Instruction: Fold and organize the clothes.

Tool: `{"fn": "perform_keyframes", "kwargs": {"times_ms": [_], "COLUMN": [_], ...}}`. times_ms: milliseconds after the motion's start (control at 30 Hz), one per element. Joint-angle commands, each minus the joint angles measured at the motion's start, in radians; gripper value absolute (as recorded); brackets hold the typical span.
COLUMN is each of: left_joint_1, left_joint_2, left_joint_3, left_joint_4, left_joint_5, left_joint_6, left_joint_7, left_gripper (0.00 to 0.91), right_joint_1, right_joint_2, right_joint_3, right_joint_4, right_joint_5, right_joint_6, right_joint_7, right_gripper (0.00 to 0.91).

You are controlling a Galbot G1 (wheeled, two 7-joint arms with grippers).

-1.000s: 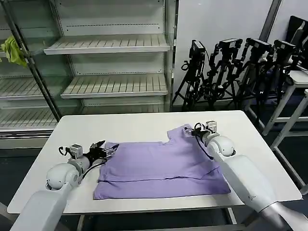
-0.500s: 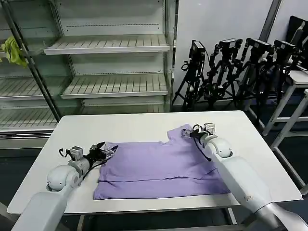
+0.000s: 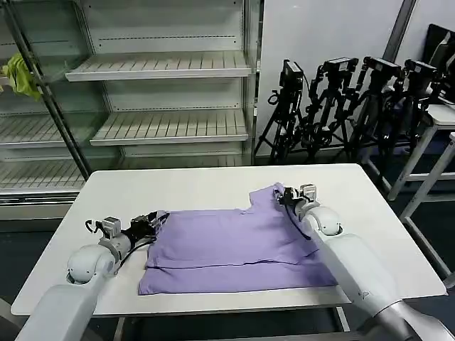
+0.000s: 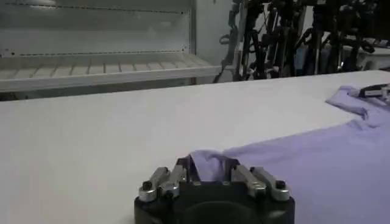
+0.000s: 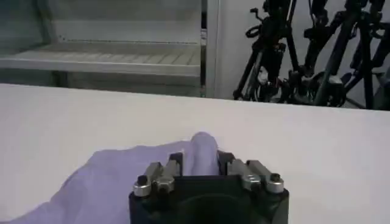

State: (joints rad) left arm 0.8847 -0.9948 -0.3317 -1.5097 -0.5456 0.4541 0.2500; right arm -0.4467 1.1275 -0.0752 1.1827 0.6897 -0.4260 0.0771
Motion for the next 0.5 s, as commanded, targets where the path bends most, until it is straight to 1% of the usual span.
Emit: {"fn": "perform_keyframes", "kwargs": {"times_ms": [33, 67, 133, 167, 200, 233, 333, 367, 400, 500], "left_joint_1": [0.001, 0.002, 0.004, 0.006, 0.007, 0.008, 0.011, 0.011, 0.011, 0.011], "left_joint_2": [0.000, 0.000, 0.000, 0.000, 0.000, 0.000, 0.002, 0.002, 0.002, 0.003], "left_joint_3": [-0.002, -0.003, -0.004, -0.006, -0.006, -0.007, -0.010, -0.010, -0.011, -0.012], "left_joint_4": [0.000, -0.001, -0.002, -0.004, -0.005, -0.006, -0.009, -0.010, -0.010, -0.013], "left_joint_5": [0.002, 0.002, 0.002, 0.001, 0.001, 0.001, 0.000, 0.000, 0.000, -0.001], "left_joint_6": [0.000, -0.001, -0.002, -0.003, -0.003, -0.006, -0.008, -0.009, -0.009, -0.011], "left_joint_7": [0.001, 0.001, 0.001, 0.001, 0.001, 0.001, 0.002, 0.002, 0.002, 0.001], "left_gripper": [0.151, 0.131, 0.071, 0.071, 0.050, 0.050, 0.050, 0.050, 0.050, 0.050], "right_joint_1": [-0.001, -0.002, -0.005, -0.006, -0.006, -0.008, -0.011, -0.013, -0.014, -0.018], "right_joint_2": [0.001, 0.001, -0.001, -0.001, -0.002, -0.002, -0.001, -0.001, -0.001, -0.002], "right_joint_3": [-0.001, -0.001, -0.001, -0.001, -0.001, 0.000, 0.001, 0.000, 0.000, -0.003], "right_joint_4": [-0.002, -0.001, 0.001, 0.002, 0.003, 0.005, 0.009, 0.011, 0.013, 0.019], "right_joint_5": [-0.003, -0.003, -0.003, -0.004, -0.004, -0.004, -0.007, -0.009, -0.010, -0.014], "right_joint_6": [-0.002, -0.001, -0.001, 0.000, 0.000, 0.001, 0.001, 0.002, 0.002, 0.005], "right_joint_7": [-0.001, -0.001, -0.001, -0.001, -0.001, -0.001, -0.002, -0.003, -0.004, -0.004], "right_gripper": [0.262, 0.252, 0.202, 0.191, 0.181, 0.161, 0.060, 0.050, 0.000, 0.000]}}
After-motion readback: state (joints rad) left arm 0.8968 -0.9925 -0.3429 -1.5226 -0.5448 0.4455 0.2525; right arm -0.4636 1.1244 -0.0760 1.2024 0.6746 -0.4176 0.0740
